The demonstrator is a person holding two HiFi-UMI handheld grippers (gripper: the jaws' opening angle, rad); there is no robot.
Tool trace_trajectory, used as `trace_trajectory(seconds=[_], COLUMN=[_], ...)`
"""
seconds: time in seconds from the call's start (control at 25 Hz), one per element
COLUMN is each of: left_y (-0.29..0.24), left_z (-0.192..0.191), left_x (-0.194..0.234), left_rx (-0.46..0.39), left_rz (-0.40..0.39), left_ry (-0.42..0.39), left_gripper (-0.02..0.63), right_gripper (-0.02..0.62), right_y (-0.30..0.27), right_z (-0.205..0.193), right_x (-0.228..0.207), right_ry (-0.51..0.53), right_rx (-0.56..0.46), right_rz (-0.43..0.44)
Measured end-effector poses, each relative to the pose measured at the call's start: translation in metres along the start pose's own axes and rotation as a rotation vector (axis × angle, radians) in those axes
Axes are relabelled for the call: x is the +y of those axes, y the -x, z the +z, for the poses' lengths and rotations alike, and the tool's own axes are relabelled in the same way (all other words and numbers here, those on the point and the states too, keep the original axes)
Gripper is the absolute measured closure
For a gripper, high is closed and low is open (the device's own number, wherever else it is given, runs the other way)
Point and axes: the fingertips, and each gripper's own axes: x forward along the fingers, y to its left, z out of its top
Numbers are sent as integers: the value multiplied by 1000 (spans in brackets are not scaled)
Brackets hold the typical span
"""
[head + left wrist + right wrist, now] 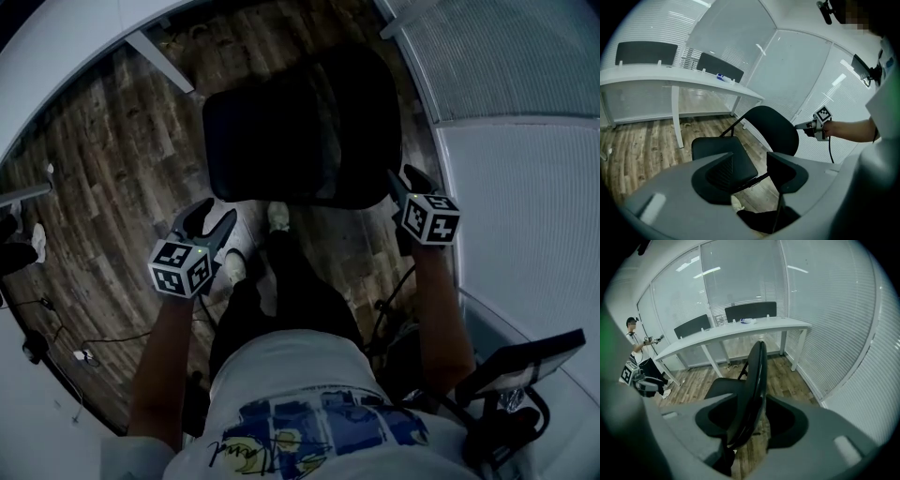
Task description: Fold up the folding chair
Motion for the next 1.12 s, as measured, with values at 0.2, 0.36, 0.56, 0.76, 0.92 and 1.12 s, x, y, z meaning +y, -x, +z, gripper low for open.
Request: trace_trajectory(seconds=[0.2, 0.36, 0.56, 0.76, 0.92, 1.12], left_y=[-25, -42, -58, -75, -91, -108], left_z=[-14, -27, -49, -70, -89, -108], left_x=[17, 33, 59, 93, 115, 137], left_rx=[22, 47, 79, 105, 125, 151], left_rz=[21, 29, 58, 78, 86, 97], left_ry=[34, 63, 97, 147, 175, 192], left_gripper=[364, 356, 353, 347, 342, 336], right_gripper=[399, 397, 397, 397, 397, 397], right_y=[-16, -28, -38, -45, -51, -60], right_z=[-6, -9, -8, -4, -3, -4], right_x=[-10, -8, -3, 3, 6, 9], right_ry=[-31, -45, -44, -37, -34, -17], right_rx=[14, 24, 28, 32, 29, 34], right_rz=[24, 50, 55, 57, 64, 58])
